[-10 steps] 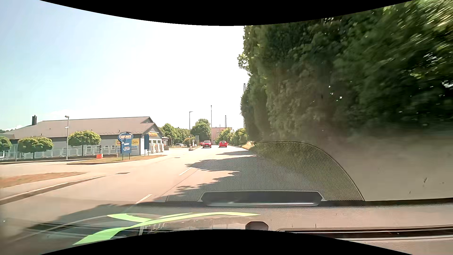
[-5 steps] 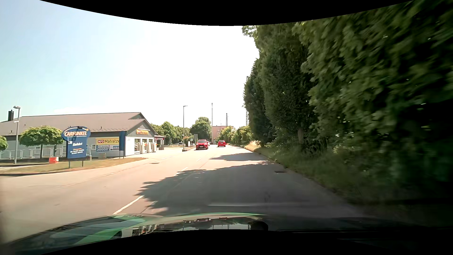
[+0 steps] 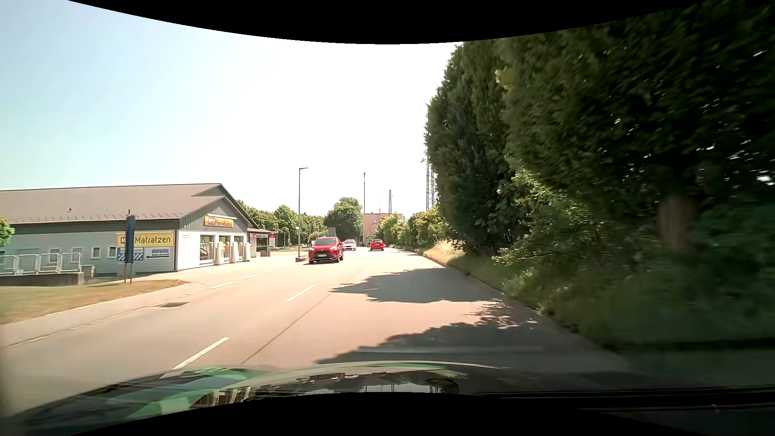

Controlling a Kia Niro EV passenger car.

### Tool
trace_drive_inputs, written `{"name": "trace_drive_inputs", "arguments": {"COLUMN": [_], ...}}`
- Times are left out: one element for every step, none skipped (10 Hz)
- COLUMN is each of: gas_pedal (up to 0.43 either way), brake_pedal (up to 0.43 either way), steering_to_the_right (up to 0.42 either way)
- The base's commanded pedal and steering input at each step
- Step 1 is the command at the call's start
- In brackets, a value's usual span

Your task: Follow the waypoints while adhering to traffic rules and regulations

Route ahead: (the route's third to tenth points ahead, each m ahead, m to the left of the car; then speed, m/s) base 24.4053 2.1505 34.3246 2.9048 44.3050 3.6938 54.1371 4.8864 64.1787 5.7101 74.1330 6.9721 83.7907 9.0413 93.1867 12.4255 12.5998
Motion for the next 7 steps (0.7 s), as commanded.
{"name": "trace_drive_inputs", "arguments": {"gas_pedal": [0.157, 0.157, 0.157, 0.157, 0.157, 0.138, 0.138], "brake_pedal": [0.0, 0.0, 0.0, 0.0, 0.0, 0.0, 0.0], "steering_to_the_right": [-0.008, -0.008, -0.008, -0.008, -0.008, -0.008, -0.008]}}
